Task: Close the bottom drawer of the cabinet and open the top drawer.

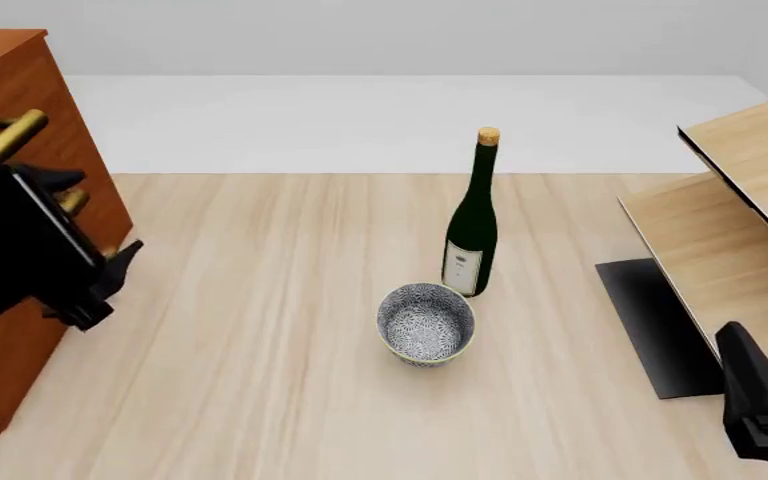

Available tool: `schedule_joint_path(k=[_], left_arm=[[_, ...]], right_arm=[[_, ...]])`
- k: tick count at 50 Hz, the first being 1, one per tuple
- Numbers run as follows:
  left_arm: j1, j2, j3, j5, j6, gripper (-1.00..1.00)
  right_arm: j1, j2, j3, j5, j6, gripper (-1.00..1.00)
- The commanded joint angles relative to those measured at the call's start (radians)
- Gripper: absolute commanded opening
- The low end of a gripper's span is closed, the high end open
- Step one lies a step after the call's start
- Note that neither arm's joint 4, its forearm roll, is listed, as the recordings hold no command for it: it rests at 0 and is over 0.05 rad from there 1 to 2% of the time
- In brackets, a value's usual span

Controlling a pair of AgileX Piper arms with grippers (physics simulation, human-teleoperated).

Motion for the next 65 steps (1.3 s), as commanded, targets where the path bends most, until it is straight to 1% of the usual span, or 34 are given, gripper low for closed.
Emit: schedule_joint_path(k=[1,2,3,6,8,9,14,16,18,19,20,21,22,23,25,32,37,43,46,48,51,52,54,57,59,61,65], left_arm=[[0.04,-0.03,-0.015,0.016,0.116,1.0],[0.039,-0.038,0.009,-0.01,0.162,1.0],[0.053,-0.039,0.002,0.011,0.161,1.0],[0.062,-0.05,-0.009,0.018,0.175,1.0],[0.074,-0.065,-0.003,0.016,0.202,1.0],[0.081,-0.065,-0.022,0.038,0.19,1.0],[0.105,-0.083,-0.007,0.03,0.237,1.0],[0.114,-0.092,0.0,0.02,0.257,1.0],[0.129,-0.107,0.024,-0.01,0.303,1.0],[0.128,-0.109,0.011,-0.019,0.297,1.0],[0.133,-0.114,0.015,-0.033,0.31,1.0],[0.151,-0.122,0.037,-0.057,0.344,1.0],[0.154,-0.12,0.041,-0.067,0.353,1.0],[0.155,-0.113,0.031,-0.057,0.345,1.0],[0.167,-0.111,0.044,-0.081,0.365,1.0],[0.192,-0.093,0.032,-0.112,0.383,1.0],[0.216,-0.074,0.012,-0.119,0.373,1.0],[0.235,-0.057,0.019,-0.148,0.388,1.0],[0.248,-0.054,0.036,-0.178,0.409,1.0],[0.251,-0.052,0.035,-0.176,0.405,1.0],[0.268,-0.042,0.07,-0.238,0.445,1.0],[0.27,-0.038,0.066,-0.233,0.439,1.0],[0.279,-0.027,0.081,-0.268,0.457,1.0],[0.283,-0.014,0.084,-0.283,0.462,1.0],[0.292,-0.002,0.108,-0.338,0.5,1.0],[0.287,0.006,0.09,-0.323,0.486,1.0],[0.292,0.028,0.092,-0.355,0.508,1.0]], right_arm=[[0.004,-0.005,-0.001,0.006,0.002,1.0],[0.004,-0.004,-0.001,0.005,0.002,1.0],[0.003,-0.003,-0.001,0.004,0.002,1.0],[0.003,-0.002,-0.001,0.003,0.003,1.0],[0.003,-0.002,-0.001,0.003,0.003,1.0],[0.003,-0.003,-0.001,0.004,0.004,1.0],[0.005,-0.004,-0.001,0.005,0.004,1.0],[0.005,-0.003,-0.001,0.004,0.005,1.0],[0.004,-0.001,-0.001,0.002,0.006,1.0],[0.004,0.001,-0.001,0.001,0.007,1.0],[0.004,0.002,-0.001,0.0,0.007,1.0],[0.003,0.003,-0.001,-0.001,0.007,1.0],[0.003,0.004,-0.001,-0.002,0.008,1.0],[0.003,0.005,-0.001,-0.003,0.007,1.0],[0.003,0.004,0.0,-0.003,0.006,1.0],[0.004,0.006,0.0,-0.003,0.006,1.0],[0.004,0.005,-0.001,-0.003,0.006,1.0],[0.005,-0.001,-0.001,0.003,0.004,1.0],[0.003,0.001,-0.001,0.001,0.004,1.0],[0.004,0.002,-0.001,0.001,0.005,1.0],[0.005,-0.001,-0.001,0.004,0.004,1.0],[0.006,-0.001,-0.001,0.003,0.003,1.0],[0.005,0.001,-0.001,0.001,0.004,1.0],[0.004,0.005,-0.001,-0.002,0.004,1.0],[0.004,0.005,-0.001,-0.002,0.004,1.0],[0.004,0.005,-0.001,-0.002,0.005,1.0],[0.004,0.004,-0.001,-0.001,0.006,1.0]])
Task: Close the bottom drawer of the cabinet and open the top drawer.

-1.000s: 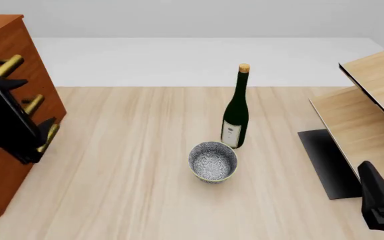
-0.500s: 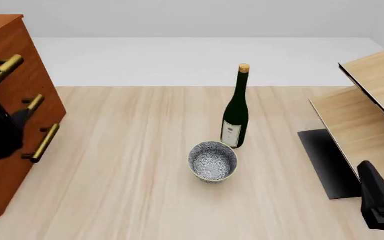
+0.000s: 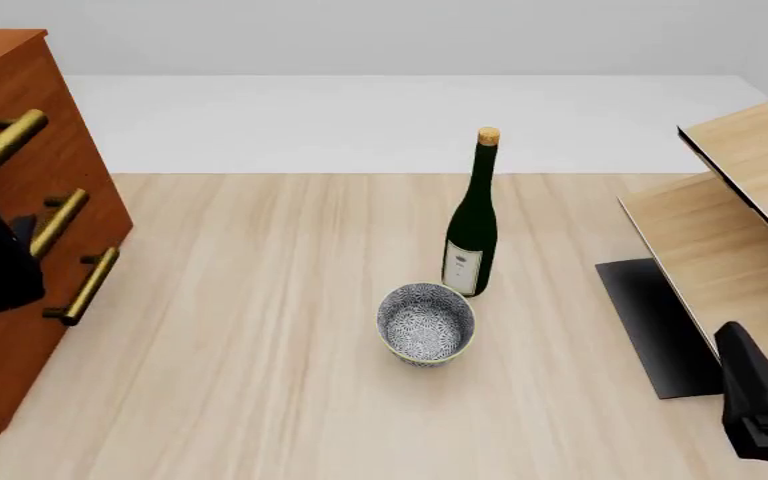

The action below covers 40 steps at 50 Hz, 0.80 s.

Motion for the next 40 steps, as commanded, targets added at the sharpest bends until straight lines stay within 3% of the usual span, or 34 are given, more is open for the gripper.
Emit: schedule_joint_path(k=[1,21,40], left_arm=[[0.021,0.049,0.019,-0.091,0.054,1.0],[0.039,0.137,0.056,-0.242,0.131,1.0],[0.079,0.162,0.05,-0.318,0.172,1.0]], right_arm=[[-0.001,0.001,0.0,0.0,0.001,1.0],[-0.004,-0.002,0.001,0.001,0.003,1.0],[-0.004,-0.003,0.001,0.003,0.002,1.0]])
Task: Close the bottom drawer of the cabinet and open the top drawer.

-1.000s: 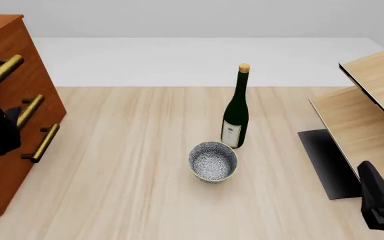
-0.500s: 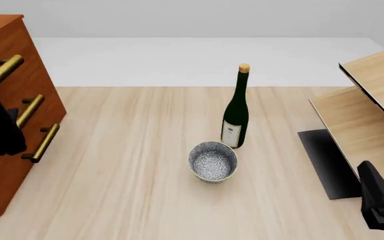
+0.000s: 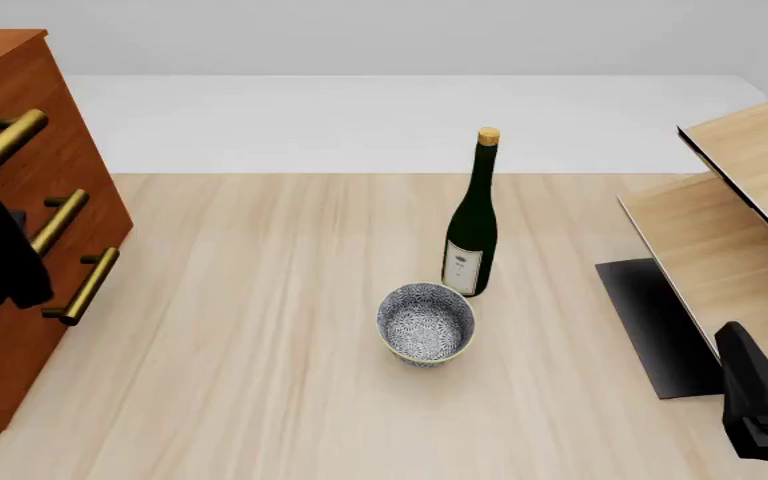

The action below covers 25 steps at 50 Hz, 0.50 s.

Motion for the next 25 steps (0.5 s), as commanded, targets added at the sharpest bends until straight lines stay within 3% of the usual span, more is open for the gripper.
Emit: schedule_joint_path(k=[1,25], left_arm=[[0.024,0.016,-0.004,-0.044,0.023,1.0],[0.048,0.046,-0.043,-0.029,-0.006,1.0]], right_arm=[[0.0,-0.001,0.0,0.001,-0.001,1.0],[-0.001,0.0,0.0,-0.002,-0.004,1.0]])
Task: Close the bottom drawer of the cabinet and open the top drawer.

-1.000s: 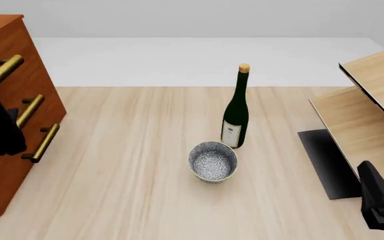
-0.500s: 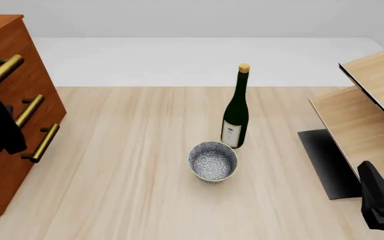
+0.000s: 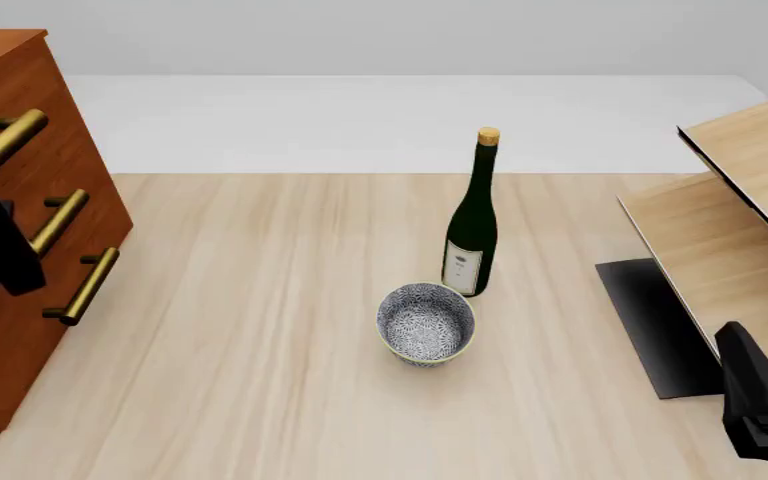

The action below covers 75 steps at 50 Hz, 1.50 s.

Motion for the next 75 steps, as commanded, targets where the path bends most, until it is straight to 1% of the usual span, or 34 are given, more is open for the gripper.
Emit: schedule_joint_path(k=[1,11,16,31,53,75], left_arm=[[0.019,0.013,-0.017,0.002,-0.009,1.0],[0.03,0.026,-0.013,-0.008,-0.016,1.0],[0.03,0.022,-0.023,0.01,-0.031,1.0],[0.045,0.043,-0.032,0.005,-0.047,1.0],[0.073,0.069,-0.04,-0.005,-0.048,1.0],[0.092,0.083,-0.045,-0.003,-0.053,1.0]], right_arm=[[0.001,-0.002,0.0,0.001,-0.003,1.0],[0.0,-0.003,0.0,0.001,-0.006,1.0],[0.002,-0.009,0.0,0.007,-0.007,1.0],[0.002,-0.013,0.001,0.009,-0.011,1.0],[0.005,-0.008,0.002,0.003,-0.018,1.0],[0.004,-0.01,0.001,0.005,-0.013,1.0]])
